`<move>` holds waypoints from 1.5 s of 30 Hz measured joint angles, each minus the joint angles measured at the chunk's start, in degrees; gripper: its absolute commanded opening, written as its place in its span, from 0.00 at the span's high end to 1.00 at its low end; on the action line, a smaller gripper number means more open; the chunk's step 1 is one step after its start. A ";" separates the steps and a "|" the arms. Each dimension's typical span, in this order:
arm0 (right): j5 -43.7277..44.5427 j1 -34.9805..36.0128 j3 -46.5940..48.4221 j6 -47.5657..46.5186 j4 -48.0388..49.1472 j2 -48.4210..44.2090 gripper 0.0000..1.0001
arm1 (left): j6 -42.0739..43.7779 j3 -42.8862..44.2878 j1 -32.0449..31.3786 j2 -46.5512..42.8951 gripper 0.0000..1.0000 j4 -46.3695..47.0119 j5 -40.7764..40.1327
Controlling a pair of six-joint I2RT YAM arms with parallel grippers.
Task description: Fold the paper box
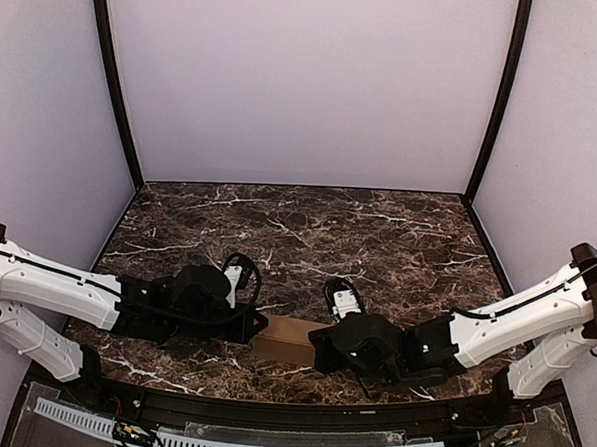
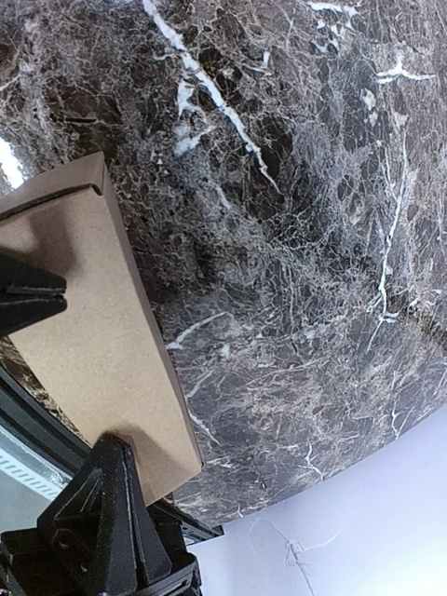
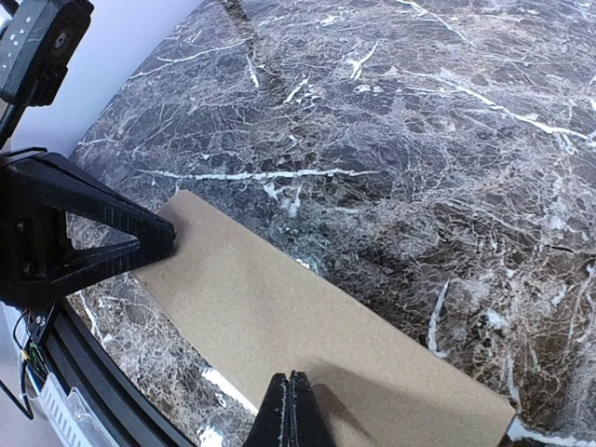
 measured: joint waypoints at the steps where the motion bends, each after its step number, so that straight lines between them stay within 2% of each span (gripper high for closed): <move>1: -0.11 -0.13 -0.02 0.02 -0.90 -0.81 1.00 | -0.28 -0.31 0.00 -0.07 0.99 0.50 0.02; 13: 1.03 -1.29 -3.96 0.35 -15.69 -15.47 1.00 | -1.27 -0.92 -0.24 -0.17 0.99 1.64 -0.31; 28: -0.66 -1.31 -7.69 2.45 -18.58 -14.16 1.00 | -1.25 -0.52 -0.33 0.20 0.99 1.44 -0.37; 37: 2.38 -1.31 -1.33 -0.42 -21.35 -17.53 1.00 | -1.22 -0.17 -0.33 0.24 0.99 0.90 -0.37; 45: 0.76 -1.31 -2.75 -0.13 -19.67 -15.21 1.00 | -1.22 -0.11 -0.33 0.24 0.99 0.72 -0.37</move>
